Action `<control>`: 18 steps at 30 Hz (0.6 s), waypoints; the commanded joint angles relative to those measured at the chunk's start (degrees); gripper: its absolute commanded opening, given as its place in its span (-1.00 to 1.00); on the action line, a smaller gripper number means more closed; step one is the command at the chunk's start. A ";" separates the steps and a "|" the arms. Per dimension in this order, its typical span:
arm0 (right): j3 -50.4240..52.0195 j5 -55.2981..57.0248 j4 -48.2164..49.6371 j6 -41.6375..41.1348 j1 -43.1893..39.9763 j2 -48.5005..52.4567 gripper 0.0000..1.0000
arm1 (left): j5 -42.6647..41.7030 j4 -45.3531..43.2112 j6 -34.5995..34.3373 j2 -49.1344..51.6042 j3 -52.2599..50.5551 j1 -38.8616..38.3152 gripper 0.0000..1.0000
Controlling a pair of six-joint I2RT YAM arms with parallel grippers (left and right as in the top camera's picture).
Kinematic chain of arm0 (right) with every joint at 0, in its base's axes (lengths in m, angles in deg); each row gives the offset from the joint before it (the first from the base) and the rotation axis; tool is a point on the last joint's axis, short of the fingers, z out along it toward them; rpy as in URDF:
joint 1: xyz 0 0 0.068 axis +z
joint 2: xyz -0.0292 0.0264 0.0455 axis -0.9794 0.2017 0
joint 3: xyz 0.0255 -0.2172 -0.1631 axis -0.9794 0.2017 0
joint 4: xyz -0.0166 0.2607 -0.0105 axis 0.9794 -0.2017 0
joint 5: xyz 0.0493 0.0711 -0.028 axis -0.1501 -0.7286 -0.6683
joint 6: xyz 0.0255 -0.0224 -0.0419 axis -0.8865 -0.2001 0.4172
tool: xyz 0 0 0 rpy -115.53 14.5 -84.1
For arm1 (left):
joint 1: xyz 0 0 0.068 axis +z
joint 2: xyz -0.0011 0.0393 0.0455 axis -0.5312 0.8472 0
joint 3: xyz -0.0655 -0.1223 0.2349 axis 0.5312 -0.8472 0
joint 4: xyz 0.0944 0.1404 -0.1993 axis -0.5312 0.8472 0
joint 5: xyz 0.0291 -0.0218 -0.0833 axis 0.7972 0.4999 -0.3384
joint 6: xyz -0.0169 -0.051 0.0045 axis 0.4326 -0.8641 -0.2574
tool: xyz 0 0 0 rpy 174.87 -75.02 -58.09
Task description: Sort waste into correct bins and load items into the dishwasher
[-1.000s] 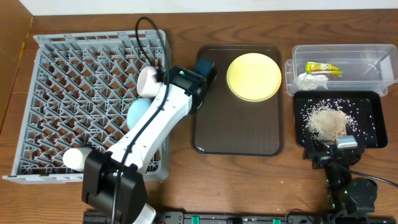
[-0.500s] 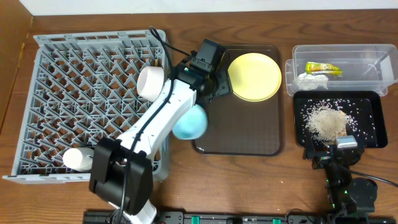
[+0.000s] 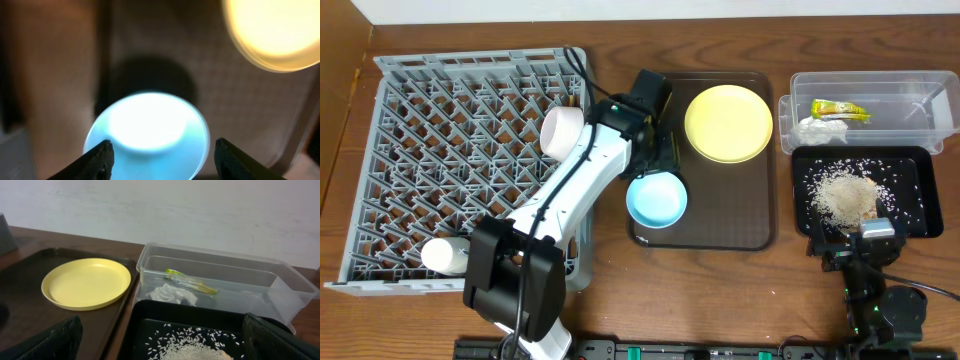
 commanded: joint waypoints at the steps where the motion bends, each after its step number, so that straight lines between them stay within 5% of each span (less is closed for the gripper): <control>1: 0.24 0.33 -0.02 0.57 -0.46 -0.31 0.99 | 4.00 3.15 -1.66 -1.51 -1.42 2.43 0.31; 8: 0.24 0.33 -0.02 0.57 -0.46 -0.31 0.99 | -4.79 1.88 1.66 0.52 -7.87 5.60 0.14; 18: 0.24 0.33 -0.02 0.57 -0.46 -0.31 0.99 | -6.75 -3.23 2.58 0.66 -14.14 4.74 -0.11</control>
